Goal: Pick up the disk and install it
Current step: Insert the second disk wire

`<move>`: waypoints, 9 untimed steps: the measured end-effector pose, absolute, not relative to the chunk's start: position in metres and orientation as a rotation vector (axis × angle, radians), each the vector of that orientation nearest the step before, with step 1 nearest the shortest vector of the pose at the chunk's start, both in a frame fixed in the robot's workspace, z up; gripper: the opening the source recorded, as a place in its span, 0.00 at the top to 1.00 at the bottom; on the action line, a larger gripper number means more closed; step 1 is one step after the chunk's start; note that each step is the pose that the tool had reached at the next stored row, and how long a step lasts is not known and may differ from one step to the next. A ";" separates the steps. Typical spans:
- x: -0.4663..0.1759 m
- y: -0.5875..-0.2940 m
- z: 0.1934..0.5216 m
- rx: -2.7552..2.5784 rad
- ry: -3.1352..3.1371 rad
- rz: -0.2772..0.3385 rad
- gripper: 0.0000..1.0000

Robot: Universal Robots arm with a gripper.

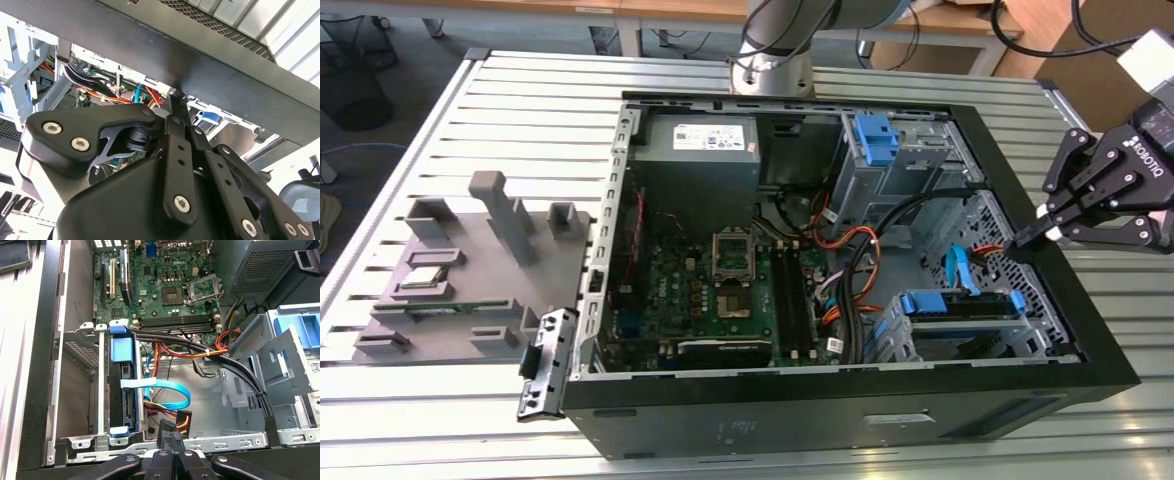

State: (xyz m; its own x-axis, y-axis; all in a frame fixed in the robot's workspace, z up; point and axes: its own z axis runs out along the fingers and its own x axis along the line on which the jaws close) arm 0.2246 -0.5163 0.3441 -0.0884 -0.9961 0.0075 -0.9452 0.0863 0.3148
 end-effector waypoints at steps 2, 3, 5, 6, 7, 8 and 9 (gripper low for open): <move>0.225 -0.516 0.344 1.957 -2.141 -0.338 0.89; 0.225 -0.516 0.344 1.957 -2.141 -0.338 0.89; 0.225 -0.516 0.344 1.957 -2.141 -0.338 0.83; 0.225 -0.516 0.344 1.957 -2.141 -0.338 0.76; 0.225 -0.516 0.344 1.957 -2.141 -0.338 0.76; 0.225 -0.516 0.344 1.957 -2.141 -0.338 0.76; 0.225 -0.516 0.344 1.957 -2.141 -0.338 0.70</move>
